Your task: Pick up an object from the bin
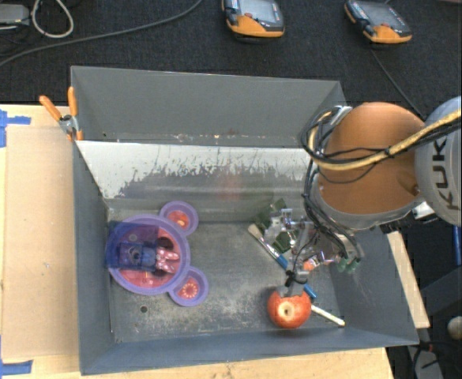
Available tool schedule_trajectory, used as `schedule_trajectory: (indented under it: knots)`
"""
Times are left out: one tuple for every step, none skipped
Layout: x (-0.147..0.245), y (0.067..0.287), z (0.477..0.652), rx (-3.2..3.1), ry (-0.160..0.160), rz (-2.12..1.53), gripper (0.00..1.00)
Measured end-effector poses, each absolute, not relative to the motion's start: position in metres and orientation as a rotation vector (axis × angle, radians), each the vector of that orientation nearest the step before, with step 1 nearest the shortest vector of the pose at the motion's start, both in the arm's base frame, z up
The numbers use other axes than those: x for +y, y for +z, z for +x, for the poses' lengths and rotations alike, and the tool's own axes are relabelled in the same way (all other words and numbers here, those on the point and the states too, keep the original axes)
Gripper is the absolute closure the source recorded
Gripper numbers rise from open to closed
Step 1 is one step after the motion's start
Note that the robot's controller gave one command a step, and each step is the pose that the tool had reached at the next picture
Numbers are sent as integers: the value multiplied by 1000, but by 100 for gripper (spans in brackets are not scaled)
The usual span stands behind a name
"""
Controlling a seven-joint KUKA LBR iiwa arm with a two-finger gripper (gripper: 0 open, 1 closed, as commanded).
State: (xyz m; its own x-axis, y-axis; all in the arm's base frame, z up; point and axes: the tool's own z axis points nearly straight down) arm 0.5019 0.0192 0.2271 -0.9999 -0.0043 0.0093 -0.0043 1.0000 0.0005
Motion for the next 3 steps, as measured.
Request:
schedule_trajectory:
  knots:
    - [19, 230, 503, -3140, -1, 5, 0]
    - [-13, 166, 493, -3137, -1, 183, 0]
    - [-41, 160, 473, -3086, -2, 610, 0]
